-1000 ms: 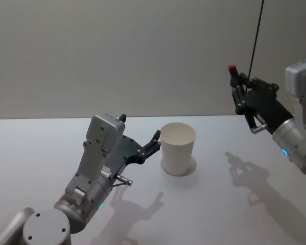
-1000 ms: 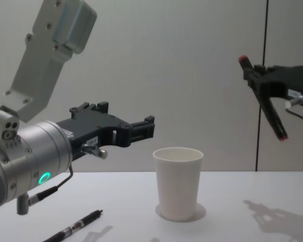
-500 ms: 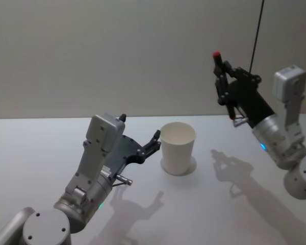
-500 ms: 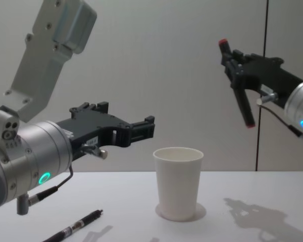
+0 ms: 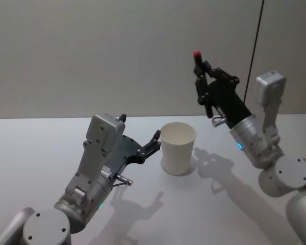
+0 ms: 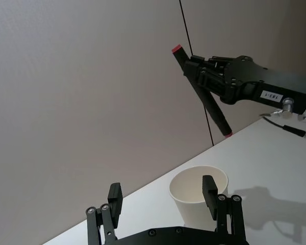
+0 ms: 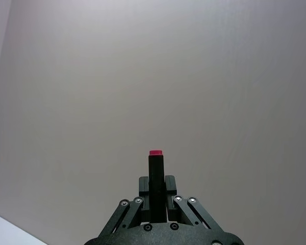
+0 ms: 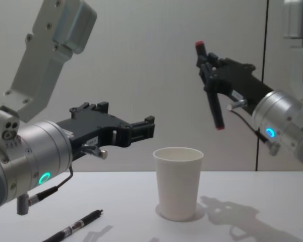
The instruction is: Place the pen into the pen holder.
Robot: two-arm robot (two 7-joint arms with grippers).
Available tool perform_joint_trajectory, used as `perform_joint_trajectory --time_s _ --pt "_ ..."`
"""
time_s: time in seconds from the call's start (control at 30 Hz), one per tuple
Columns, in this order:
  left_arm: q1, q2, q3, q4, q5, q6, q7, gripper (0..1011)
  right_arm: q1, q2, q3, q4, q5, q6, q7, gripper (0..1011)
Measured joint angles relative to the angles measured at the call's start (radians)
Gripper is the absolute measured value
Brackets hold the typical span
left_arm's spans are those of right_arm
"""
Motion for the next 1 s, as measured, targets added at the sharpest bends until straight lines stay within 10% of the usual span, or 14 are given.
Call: perform_joint_trajectory --time_s 1.0 --pt "0.000 0.000 0.000 0.000 0.000 0.000 0.000 1003 0.123 -0.107 -0.044 0.301 0.131 -0.102 0.108 165"
